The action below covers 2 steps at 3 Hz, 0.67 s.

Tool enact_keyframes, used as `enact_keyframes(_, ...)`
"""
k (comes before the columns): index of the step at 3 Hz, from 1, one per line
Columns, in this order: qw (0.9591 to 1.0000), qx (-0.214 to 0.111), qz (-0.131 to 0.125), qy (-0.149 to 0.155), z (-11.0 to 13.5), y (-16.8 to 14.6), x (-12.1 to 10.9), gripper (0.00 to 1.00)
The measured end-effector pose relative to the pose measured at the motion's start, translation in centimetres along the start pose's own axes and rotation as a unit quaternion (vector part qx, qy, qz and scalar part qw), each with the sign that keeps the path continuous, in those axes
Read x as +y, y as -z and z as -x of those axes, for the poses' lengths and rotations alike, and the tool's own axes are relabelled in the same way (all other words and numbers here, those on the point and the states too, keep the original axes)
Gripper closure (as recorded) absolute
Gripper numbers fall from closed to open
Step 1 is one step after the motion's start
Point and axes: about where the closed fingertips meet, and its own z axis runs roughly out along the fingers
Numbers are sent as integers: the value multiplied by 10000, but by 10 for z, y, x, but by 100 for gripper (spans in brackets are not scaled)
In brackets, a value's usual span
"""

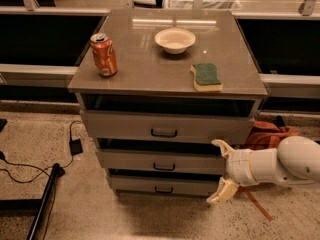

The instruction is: Open middle drawer

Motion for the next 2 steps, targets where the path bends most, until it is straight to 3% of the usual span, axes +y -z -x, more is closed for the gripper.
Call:
enact_keyframes(1,9987,290,-228,344,-33,-33,-1,0)
enact_keyframes(2,9938,652,-522,730,-66,-56,-6,0)
